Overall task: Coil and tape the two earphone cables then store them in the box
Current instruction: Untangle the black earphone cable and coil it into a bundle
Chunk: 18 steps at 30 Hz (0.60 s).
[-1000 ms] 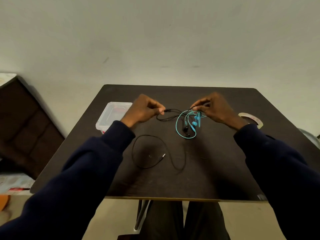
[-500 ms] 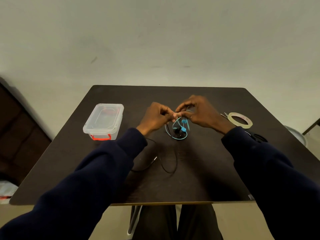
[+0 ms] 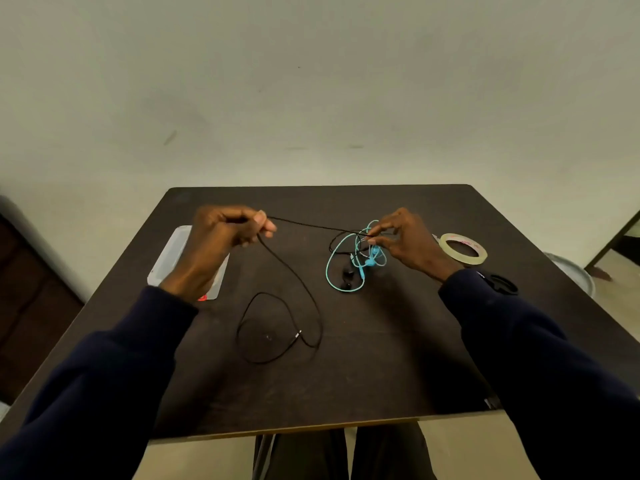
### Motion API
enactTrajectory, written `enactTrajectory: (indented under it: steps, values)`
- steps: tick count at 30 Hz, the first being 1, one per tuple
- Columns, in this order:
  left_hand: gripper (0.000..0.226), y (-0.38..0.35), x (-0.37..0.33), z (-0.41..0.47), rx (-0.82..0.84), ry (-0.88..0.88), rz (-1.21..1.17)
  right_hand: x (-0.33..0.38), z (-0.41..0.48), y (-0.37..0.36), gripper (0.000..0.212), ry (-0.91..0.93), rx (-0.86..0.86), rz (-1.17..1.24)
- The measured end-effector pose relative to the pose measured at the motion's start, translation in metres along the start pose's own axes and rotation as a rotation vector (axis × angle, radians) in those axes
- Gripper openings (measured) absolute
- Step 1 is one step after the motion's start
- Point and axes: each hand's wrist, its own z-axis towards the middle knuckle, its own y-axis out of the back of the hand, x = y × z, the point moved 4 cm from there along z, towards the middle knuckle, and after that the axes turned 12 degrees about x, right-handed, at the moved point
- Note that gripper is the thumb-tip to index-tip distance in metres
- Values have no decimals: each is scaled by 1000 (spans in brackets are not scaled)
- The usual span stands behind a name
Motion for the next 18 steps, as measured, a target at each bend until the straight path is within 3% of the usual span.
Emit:
enactTrajectory:
  steps: [2,5,6,7,9,11,15,18]
  values:
    - [26,10,12,-5,14,148,184,3,2,4,15,15,-1,102]
    - [14,12,30,-12,130,490,768,11,7,4,14,18,49,205]
    - [23,7,32,-13,125,534,892,15,9,3,14,27,67,217]
    - [33,0,29,-12,77,499,916,20,11,2,14,36,82,228]
    - [37,-18,10,-5,-19,268,818,28,15,0,15,61,96,248]
    - [34,-41,-7,11,1,63,692,36,18,-1,15,83,113,261]
    - [37,-79,-11,42,136,26,601,45,20,1,15,119,127,276]
    - [25,-94,-7,53,222,46,618,48,17,5,15,133,113,267]
